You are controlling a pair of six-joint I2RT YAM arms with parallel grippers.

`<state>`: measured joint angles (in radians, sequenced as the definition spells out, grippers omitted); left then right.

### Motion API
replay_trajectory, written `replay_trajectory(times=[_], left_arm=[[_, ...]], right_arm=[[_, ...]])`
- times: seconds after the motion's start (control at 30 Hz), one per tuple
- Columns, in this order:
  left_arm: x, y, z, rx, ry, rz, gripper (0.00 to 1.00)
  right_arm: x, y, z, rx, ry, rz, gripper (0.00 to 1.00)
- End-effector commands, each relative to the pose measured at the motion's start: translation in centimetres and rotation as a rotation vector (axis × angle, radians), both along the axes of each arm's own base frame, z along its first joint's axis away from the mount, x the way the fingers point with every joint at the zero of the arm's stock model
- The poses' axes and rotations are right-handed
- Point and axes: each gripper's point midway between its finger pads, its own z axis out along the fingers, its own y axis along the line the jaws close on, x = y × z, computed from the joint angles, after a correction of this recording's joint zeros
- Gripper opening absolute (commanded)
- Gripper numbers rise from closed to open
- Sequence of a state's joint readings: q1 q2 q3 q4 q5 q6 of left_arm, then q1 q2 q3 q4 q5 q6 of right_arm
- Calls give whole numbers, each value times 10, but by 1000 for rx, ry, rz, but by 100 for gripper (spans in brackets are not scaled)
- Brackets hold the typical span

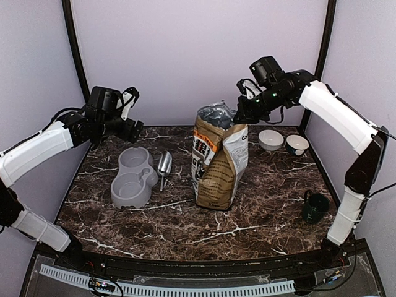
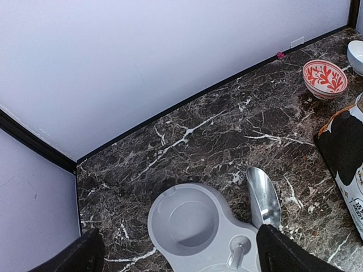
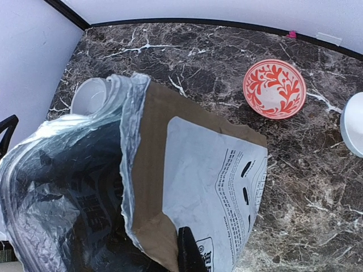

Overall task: Serve the pet food
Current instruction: Move the pet food bag to the center of the board.

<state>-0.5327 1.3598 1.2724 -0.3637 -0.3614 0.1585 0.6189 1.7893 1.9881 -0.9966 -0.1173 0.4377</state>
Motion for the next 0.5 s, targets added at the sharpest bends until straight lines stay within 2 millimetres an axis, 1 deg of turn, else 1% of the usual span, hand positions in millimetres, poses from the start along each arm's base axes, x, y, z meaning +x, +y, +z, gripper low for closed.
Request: replay_trajectory(times=[0.0,0.17,0.2,0.23,0.47], left_arm=[[-1,4,5,11,-29,10,96],[1,3,0,20,-18,12,96],[2,3,-1,22,-15,12,96],[2,2,-3,24,-12,12,95],[4,1,-8,29,1,15,96]], right_arm=[[-5,-39,38,-24,-102,-56,0],[-9,-77,59,-43,-155,-113,0],[-7,-82,57,-51,-153,-123,0],[-13,-92,68,-42,-179,-133,0],[-23,-133,81,-73,-223,-167,0]])
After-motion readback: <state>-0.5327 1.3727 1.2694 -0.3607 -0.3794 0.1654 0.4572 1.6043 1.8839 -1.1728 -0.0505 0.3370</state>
